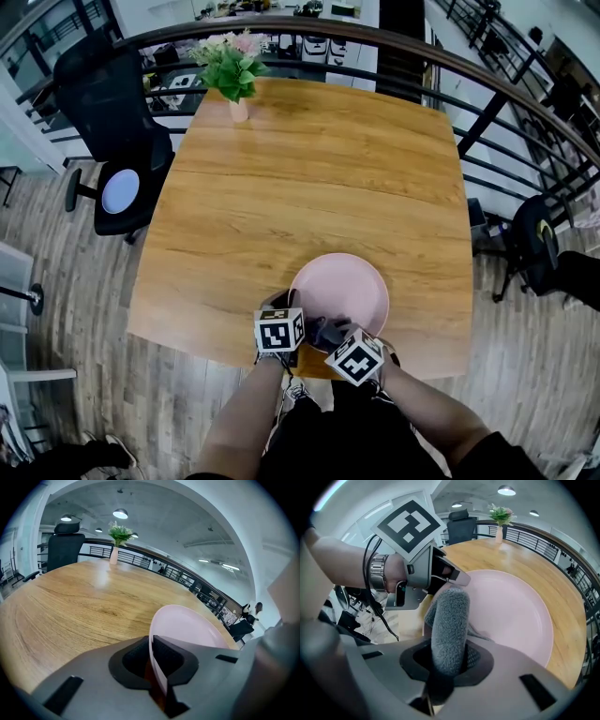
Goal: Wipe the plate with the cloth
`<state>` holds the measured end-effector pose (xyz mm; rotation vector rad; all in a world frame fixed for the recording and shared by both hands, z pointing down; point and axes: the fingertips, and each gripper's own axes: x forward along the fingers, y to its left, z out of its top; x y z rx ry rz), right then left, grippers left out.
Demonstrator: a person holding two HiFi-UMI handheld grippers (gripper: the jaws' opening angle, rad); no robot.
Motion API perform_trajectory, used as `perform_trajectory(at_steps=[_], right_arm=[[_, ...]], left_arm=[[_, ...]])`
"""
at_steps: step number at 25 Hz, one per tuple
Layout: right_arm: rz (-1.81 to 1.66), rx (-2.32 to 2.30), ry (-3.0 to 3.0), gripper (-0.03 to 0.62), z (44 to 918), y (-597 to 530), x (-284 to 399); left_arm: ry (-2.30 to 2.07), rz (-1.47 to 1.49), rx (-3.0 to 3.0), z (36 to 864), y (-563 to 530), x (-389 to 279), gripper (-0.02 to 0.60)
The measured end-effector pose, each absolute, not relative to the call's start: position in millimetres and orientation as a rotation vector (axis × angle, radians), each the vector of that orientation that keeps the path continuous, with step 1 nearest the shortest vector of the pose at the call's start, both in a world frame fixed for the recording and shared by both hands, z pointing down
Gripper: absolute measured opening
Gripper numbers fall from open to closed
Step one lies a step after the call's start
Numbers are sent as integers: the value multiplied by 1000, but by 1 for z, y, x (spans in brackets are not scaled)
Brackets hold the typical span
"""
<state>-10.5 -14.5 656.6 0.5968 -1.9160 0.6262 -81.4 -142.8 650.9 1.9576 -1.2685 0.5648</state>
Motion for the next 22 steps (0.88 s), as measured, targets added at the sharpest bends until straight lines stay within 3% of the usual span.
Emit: perform_trajectory(at_steps=[22], right_arm=[[763, 613, -1963, 74, 663, -83, -35]], left_arm=[[-1171, 529, 1931, 653, -145, -84, 35]])
